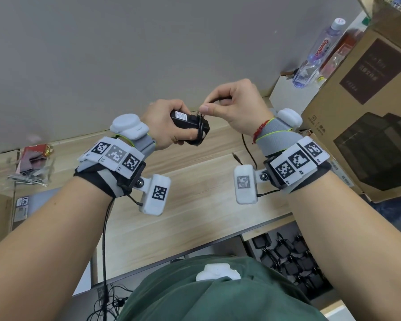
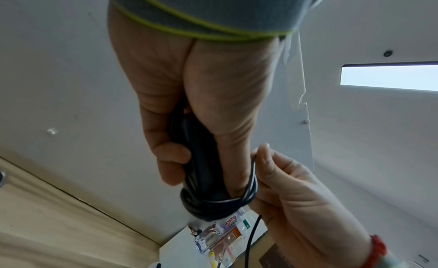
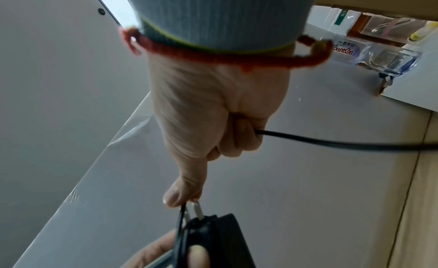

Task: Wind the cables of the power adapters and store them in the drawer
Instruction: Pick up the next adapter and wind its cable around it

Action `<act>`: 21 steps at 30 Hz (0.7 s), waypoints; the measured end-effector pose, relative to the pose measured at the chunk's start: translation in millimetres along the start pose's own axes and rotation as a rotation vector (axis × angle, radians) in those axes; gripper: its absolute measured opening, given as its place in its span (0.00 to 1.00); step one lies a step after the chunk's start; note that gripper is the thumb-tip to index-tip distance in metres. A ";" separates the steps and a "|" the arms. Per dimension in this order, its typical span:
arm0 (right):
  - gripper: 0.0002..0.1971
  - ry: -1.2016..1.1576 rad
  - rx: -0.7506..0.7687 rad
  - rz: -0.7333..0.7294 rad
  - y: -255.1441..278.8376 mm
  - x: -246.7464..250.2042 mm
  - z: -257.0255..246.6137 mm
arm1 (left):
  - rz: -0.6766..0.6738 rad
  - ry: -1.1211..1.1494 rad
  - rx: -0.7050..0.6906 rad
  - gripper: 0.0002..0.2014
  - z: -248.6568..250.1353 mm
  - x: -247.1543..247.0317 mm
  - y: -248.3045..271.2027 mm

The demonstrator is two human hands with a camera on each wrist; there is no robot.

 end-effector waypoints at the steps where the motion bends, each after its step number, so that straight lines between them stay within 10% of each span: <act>1: 0.09 -0.004 -0.006 0.010 -1.6 -0.5 3.4 | -0.013 0.006 -0.009 0.14 0.9 -0.3 0.4; 9: 0.10 -0.059 -0.035 -0.004 -0.8 -7.7 21.7 | -0.069 0.160 -0.107 0.14 15.2 -3.1 4.8; 16: 0.20 0.042 -0.103 -0.076 3.2 -32.1 37.6 | 0.079 0.331 -0.119 0.15 18.5 1.0 -0.2; 21: 0.11 0.093 -0.085 -0.173 10.8 -34.2 23.6 | 0.208 0.423 -0.057 0.16 10.1 4.6 -7.1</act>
Point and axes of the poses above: each hand's wrist, its own y-axis away from the middle knuckle, its own x-axis out of the back of the hand, z = x × y, the point moved 1 cm from there along -y, towards the middle knuckle, and after that the axes turned 8 degrees about -z, right-handed, at the moved point
